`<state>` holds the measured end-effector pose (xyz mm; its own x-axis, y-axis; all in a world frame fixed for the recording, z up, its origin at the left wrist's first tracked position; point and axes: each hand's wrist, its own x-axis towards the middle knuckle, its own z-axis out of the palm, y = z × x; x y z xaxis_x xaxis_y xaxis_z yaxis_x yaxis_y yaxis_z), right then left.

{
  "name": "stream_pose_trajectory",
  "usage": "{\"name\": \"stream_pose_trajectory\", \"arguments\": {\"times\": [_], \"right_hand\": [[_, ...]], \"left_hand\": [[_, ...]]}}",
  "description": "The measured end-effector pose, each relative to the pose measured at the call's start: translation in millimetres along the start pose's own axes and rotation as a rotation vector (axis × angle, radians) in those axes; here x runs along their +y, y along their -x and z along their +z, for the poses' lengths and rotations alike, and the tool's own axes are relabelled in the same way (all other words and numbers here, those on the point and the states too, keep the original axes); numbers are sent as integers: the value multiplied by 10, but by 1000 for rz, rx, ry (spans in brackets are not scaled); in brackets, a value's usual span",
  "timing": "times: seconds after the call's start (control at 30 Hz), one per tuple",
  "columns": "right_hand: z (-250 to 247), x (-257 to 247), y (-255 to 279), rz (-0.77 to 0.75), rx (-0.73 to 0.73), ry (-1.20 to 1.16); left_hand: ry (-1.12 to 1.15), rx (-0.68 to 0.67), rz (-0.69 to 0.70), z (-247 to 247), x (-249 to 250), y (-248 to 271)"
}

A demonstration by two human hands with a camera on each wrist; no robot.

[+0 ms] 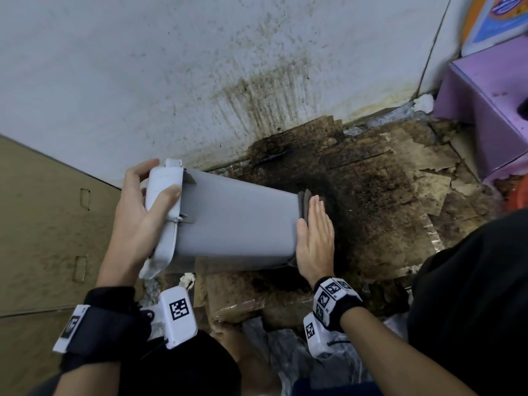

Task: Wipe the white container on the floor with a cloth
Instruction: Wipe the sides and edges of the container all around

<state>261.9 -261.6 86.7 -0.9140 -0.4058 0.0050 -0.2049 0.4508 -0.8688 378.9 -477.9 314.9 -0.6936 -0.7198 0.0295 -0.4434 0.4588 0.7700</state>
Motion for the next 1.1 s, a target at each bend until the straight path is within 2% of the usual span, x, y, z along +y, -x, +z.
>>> {"name": "stream_pose_trajectory", "arguments": {"times": [0.23, 0.33, 0.43, 0.53, 0.63, 0.73, 0.8, 0.93, 1.1], "right_hand": [[-26, -142, -235, 83, -108, -7], [0, -338, -184, 97, -95, 30], [49, -743, -70, -20, -111, -14], [100, -1273, 55, -173, -186, -46], [116, -1475, 95, -309, -256, -49], [80, -1269, 8, -424, -271, -4], [53, -1058, -64, -436, -280, 8], [-4, -571, -175, -326, -203, 38], [-56, -85, -158, -91, -59, 42]], "left_hand": [[6, 31, -24, -33, -73, 13], [6, 48, -36, -13, -68, 24], [-5, 41, -41, 36, -52, 23], [-6, 42, -29, 48, -59, 30], [-5, 51, -23, -12, -93, 48], [28, 41, -38, -60, -116, 63], [46, 47, -43, -83, -130, 62], [89, 71, -60, -124, -139, 34], [108, 74, -76, -136, -144, 12]]}}
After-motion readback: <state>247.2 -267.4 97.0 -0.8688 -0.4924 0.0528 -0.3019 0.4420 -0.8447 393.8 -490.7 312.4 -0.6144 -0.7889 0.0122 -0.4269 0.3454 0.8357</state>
